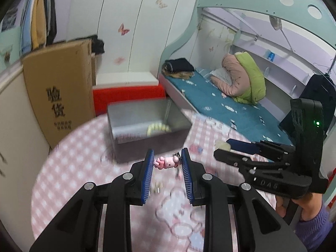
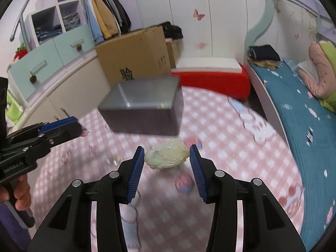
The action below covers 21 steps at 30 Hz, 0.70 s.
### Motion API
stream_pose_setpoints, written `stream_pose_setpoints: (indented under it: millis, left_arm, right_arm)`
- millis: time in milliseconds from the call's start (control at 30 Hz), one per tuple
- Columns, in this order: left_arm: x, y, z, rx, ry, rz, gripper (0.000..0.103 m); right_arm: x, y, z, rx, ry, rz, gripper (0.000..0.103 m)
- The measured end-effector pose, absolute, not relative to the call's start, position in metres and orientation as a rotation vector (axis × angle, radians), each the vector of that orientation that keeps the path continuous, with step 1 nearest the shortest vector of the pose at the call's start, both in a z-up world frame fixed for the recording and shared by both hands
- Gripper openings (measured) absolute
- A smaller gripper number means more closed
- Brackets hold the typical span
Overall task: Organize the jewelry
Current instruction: 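Lift the bunny charm with the left gripper while the right gripper grasps the green jade pendant, then carry the bunny charm and jade pendant over the grey box and open both grippers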
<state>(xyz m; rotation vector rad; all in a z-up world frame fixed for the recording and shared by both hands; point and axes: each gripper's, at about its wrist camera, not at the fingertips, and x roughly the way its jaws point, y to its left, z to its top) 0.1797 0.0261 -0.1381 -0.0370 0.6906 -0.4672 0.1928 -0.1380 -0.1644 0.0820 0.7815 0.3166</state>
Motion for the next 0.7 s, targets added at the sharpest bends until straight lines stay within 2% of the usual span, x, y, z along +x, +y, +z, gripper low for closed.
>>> stream_pose_setpoints:
  millis: [267, 700]
  left_arm:
    - [0.236, 0.02, -0.115, -0.05, 0.685, -0.467, 0.025]
    - [0.293, 0.021, -0.159, -0.073, 0.816, -0.396, 0.025]
  right_arm:
    - [0.242, -0.12, -0.137, 0.089, 0.737, 0.353, 0.044]
    - [0.295, -0.093, -0.167, 0.032, 0.821, 0.35, 0.044]
